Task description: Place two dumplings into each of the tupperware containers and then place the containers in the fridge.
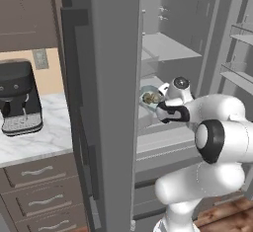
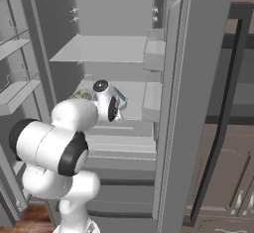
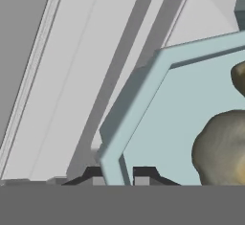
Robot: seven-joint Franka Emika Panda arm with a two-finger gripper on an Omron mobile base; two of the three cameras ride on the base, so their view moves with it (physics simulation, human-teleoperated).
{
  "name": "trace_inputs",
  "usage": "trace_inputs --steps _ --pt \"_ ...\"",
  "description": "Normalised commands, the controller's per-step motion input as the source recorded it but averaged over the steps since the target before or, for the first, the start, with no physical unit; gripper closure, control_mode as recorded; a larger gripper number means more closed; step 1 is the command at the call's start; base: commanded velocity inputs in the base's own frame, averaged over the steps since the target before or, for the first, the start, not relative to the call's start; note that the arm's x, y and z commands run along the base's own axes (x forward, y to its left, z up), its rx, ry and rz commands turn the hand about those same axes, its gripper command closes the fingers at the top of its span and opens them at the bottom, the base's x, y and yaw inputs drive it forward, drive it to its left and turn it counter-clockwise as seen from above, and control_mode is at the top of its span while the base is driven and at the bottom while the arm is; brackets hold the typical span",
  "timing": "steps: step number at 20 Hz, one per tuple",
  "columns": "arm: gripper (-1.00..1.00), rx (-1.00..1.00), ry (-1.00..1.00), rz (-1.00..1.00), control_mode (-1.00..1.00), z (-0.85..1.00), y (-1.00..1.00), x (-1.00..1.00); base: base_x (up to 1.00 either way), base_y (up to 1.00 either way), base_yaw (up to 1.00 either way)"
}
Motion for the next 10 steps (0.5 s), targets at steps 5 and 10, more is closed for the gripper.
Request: trace_inputs --steps 5,10 --pt "1.0 0.0 0.1 0.0 -1.0 -0.31 0.0 0.81 0.0 0.0 0.0" --pt "1.0 0.01 0.04 -0.01 -1.0 -0.29 -0.06 0.67 0.0 0.0 0.0"
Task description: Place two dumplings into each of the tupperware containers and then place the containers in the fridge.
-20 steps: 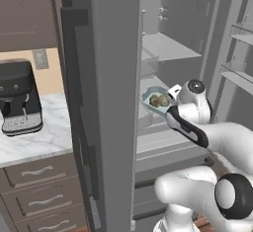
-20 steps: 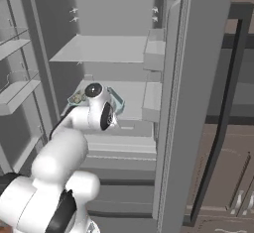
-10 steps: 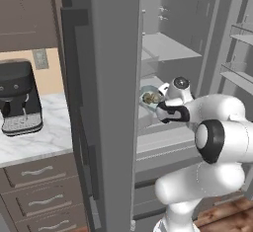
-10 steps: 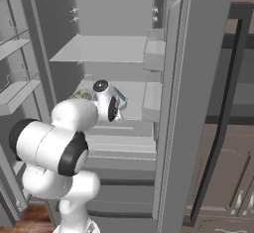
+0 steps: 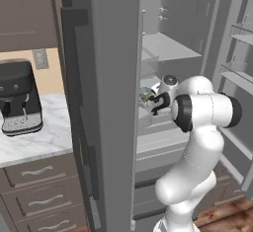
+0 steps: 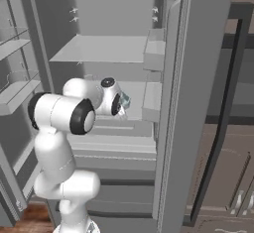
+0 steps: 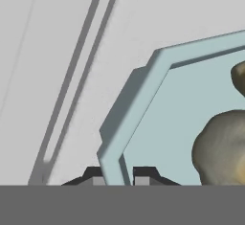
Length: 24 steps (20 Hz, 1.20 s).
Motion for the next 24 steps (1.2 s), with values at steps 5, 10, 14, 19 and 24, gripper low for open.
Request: trace_inputs --steps 5,10,14,19,24 --pt "1.0 0.02 0.0 -0.07 -1.0 -0.43 -0.24 0.55 0.0 0.0 0.0" --pt "1.0 0.0 0.0 -0.08 -1.0 -0.37 -0.08 0.55 0.0 0.0 0.0" --pt "-1.0 0.0 -0.01 -0.07 -1.0 -0.13 0.11 0.4 0.0 0.0 0.0" --pt "-1.0 0.02 -0.1 -0.02 -1.0 0.09 0.05 0.0 0.0 0.0 0.0" --pt "-1.0 0.1 -0.22 0.02 -1.0 0.3 -0.01 -0.37 0.0 0.0 0.0"
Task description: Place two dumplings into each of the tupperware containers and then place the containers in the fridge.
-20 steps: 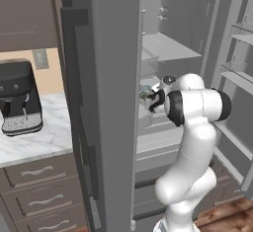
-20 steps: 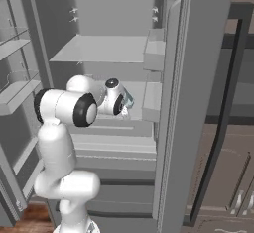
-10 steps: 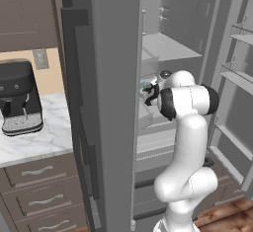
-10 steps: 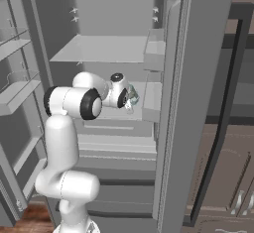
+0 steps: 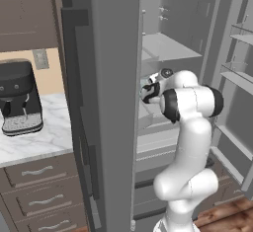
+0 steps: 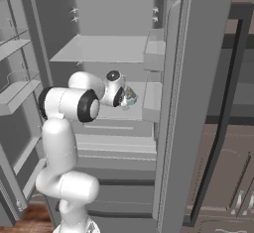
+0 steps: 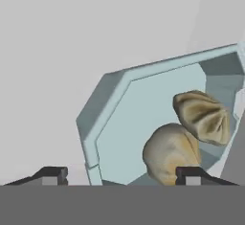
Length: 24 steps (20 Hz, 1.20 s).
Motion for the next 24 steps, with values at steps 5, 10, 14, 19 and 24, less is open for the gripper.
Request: trace_inputs --steps 5,10,14,19,24 --pt "-1.0 0.06 -0.09 0.11 -1.0 0.23 -0.16 -0.93 0.0 0.0 0.0" --pt "-1.0 0.07 -0.11 0.15 -1.0 0.7 -0.35 -1.0 0.0 0.0 0.0" --pt "-1.0 0.01 -0.01 0.09 -1.0 0.89 -0.16 -1.0 0.0 0.0 0.0" --pt "-1.0 -0.03 0.05 0.0 -1.0 0.51 0.0 -1.0 0.0 0.0 0.0" --pt "-1.0 -0.14 0.19 0.05 -1.0 0.4 0.0 -1.0 0.0 0.0 0.0"
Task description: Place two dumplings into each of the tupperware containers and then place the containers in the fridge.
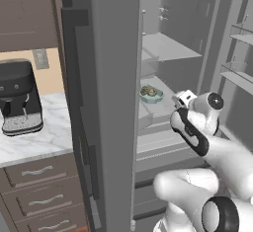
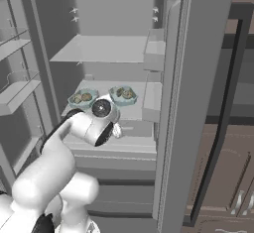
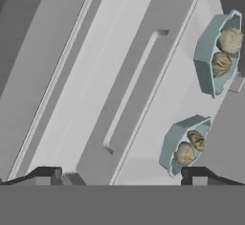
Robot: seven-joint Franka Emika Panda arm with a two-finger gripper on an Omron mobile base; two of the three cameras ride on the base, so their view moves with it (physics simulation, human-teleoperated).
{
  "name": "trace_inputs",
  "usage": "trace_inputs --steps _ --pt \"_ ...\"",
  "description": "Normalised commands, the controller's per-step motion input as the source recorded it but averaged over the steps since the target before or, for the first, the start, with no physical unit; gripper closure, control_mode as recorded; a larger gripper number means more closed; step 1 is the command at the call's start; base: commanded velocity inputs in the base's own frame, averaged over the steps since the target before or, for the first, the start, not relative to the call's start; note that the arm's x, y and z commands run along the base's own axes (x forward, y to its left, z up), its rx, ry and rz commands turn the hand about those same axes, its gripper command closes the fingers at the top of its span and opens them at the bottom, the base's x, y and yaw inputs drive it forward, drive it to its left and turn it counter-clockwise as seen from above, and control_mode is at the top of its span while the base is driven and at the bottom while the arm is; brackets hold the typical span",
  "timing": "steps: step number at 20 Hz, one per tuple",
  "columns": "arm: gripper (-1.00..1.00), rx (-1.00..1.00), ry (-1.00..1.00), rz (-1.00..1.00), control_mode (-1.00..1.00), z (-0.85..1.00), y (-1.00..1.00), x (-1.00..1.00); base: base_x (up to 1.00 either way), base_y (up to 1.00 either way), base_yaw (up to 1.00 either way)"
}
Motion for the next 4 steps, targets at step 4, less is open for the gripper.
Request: trace_inputs --steps 4 --pt "-1.0 -0.18 0.24 0.05 -1.0 0.48 0.0 -1.0 0.0 0.0 0.0"
